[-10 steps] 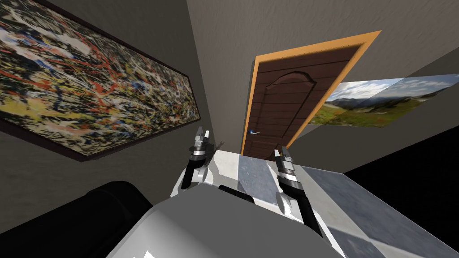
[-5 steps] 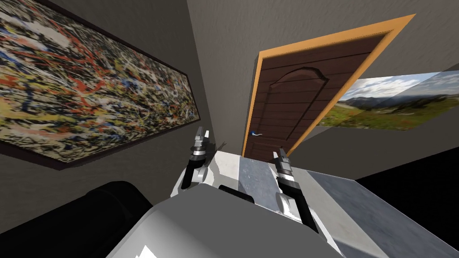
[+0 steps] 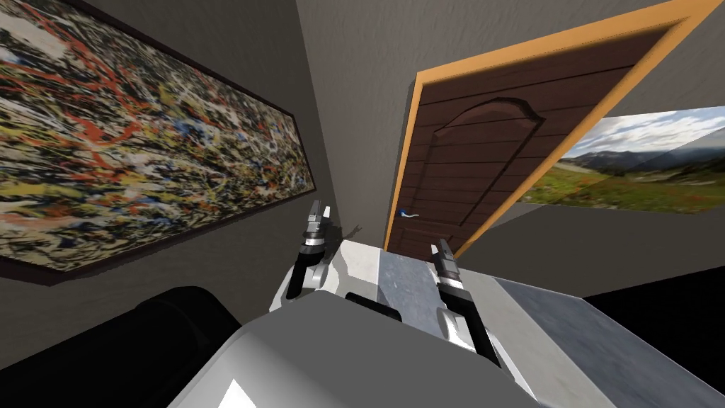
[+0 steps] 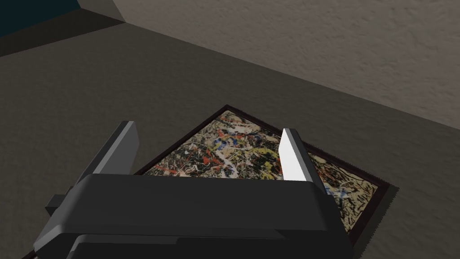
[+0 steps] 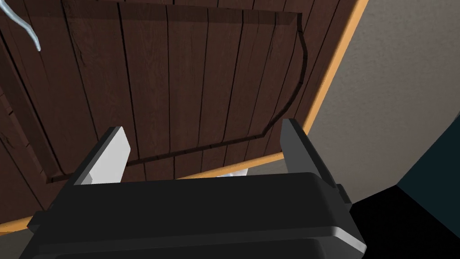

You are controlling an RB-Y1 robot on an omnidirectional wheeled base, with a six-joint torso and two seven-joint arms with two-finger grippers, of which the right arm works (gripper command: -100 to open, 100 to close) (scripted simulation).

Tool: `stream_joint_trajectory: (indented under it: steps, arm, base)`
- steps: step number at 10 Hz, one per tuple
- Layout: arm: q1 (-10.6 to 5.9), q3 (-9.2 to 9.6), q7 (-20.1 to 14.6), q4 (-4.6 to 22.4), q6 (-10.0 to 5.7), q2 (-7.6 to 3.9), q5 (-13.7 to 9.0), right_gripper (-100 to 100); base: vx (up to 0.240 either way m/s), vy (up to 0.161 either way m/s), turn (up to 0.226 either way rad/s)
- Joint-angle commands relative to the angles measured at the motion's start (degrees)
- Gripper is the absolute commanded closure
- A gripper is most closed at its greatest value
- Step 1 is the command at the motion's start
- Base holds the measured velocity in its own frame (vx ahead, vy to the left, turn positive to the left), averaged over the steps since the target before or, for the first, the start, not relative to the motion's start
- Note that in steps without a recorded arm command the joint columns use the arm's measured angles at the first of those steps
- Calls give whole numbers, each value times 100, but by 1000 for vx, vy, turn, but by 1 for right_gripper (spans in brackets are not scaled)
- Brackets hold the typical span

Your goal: Pull the door open

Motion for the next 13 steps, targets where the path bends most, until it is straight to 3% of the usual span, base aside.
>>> stream_joint_trajectory:
  steps: [1,12,13]
  arm:
    - [-45,-15,-32,193,-9,-23,-15,-100]
    - [-306,-133,-269,1475,-135,-228,-137,-100]
    - [-351,-154,-310,1695,-157,-263,-158,-100]
  base:
    - [100,14,47]
    - [102,5,47]
    - [150,-9,79]
